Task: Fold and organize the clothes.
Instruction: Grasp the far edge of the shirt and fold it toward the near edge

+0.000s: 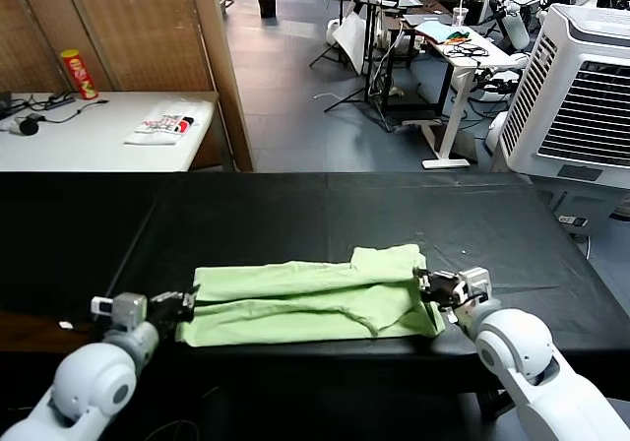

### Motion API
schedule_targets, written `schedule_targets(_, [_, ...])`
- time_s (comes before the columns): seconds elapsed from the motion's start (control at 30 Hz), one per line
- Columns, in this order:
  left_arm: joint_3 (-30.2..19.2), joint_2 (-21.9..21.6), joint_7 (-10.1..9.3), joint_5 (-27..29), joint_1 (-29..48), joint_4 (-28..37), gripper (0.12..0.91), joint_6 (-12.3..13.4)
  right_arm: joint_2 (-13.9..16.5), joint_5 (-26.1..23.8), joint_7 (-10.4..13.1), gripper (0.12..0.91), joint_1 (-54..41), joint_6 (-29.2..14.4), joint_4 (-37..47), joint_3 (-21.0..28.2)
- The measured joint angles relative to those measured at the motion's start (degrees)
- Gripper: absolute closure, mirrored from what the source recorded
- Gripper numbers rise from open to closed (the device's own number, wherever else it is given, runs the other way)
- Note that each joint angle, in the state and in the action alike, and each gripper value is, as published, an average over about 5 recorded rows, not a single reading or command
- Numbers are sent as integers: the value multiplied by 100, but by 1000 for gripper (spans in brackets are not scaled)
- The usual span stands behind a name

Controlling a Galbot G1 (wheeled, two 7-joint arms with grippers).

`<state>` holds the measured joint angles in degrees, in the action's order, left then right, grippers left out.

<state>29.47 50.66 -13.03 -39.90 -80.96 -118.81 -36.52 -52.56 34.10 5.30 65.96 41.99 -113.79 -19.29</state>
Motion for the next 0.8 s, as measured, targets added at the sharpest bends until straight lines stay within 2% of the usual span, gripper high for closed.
schedule_targets(0.23, [-2, 83, -24, 146, -66, 88, 904, -16, 32, 108, -21, 902, 106, 20, -120, -63])
schedule_targets(0.33, [5, 101, -63, 139, -95, 44, 855, -139, 81, 256, 17, 834, 187, 21, -223, -154])
schedule_targets(0.5, [111, 66, -163, 33, -207, -171, 594, -401, 120, 526, 97, 562, 345, 21, -406, -454])
schedule_targets(0.63, [253, 7, -195, -131, -292, -386, 377, -463, 21, 629, 277, 349, 295, 14, -363, -657])
schedule_targets(0.7, [321, 23, -210, -253, -265, -439, 292, -414, -77, 607, 354, 273, 191, -19, -261, -667])
schedule_targets(0.8, [355, 108, -271, -365, -104, -390, 241, -292, -272, 510, 395, 234, -49, -107, -29, -605])
